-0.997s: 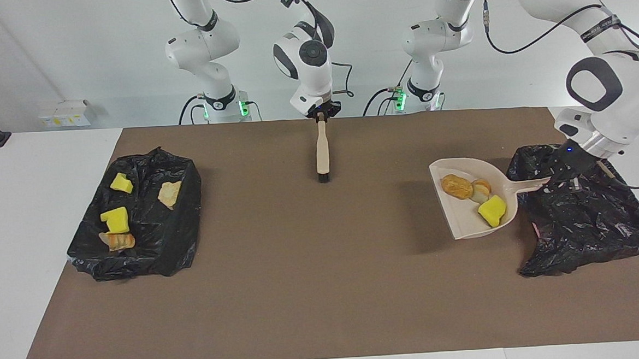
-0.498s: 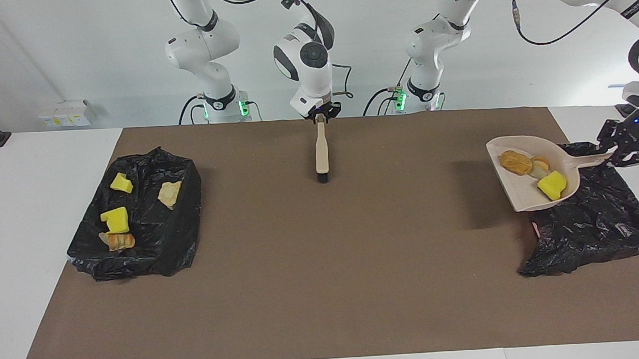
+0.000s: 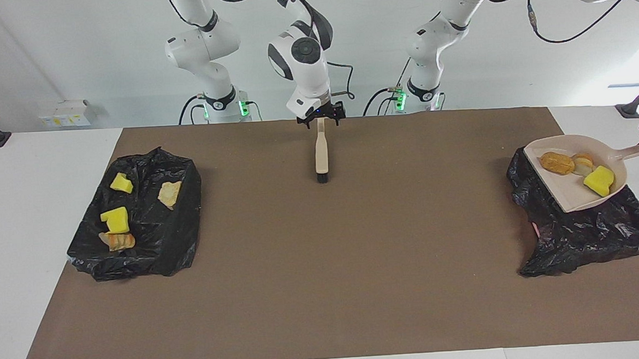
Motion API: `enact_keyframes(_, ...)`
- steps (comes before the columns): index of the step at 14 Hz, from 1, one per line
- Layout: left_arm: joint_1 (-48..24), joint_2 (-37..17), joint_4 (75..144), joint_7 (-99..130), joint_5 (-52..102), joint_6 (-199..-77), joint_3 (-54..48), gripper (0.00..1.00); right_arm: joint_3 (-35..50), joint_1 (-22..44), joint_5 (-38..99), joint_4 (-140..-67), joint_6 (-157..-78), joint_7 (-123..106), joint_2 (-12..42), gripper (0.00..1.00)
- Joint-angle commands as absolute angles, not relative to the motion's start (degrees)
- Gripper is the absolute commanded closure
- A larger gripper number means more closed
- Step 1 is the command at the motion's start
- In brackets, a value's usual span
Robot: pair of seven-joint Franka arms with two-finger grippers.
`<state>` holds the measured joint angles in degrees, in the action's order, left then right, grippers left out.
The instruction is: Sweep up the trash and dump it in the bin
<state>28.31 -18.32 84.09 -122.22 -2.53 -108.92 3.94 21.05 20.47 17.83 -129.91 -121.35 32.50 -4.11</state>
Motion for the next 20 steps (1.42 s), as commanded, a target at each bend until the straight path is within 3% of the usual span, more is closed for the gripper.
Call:
enact_keyframes(1, 26.29, -18.28, 82.35, -119.89, -8.68, -112.49, 3.87, 1.00, 21.27, 12.69, 16.79, -127.45, -116.56, 24.20, -6.15, 0.00)
enact_keyframes(6, 22.86, -17.05, 84.02, -110.94, -24.94, -116.72, 3.78, 1.00, 21.18, -0.23, 11.52, -122.52, -106.19, 7.16, -7.38, 0.00)
enact_keyframes(13, 18.99, -15.65, 84.99, -101.16, -38.48, -116.54, 3.87, 1.00, 20.48, -22.04, 9.41, -121.99, -101.51, -24.06, -8.70, 0.00)
enact_keyframes(17, 16.35, -14.16, 84.38, -101.34, -44.54, -116.81, 3.87, 1.00, 20.56, -22.94, 7.82, -120.41, -101.95, -19.72, -10.45, 0.00)
enact_keyframes(20, 14.25, -13.19, 84.20, -101.16, -49.29, -116.81, 3.87, 1.00, 21.27, -18.83, 6.77, -121.72, -101.34, -9.17, -13.44, 0.00)
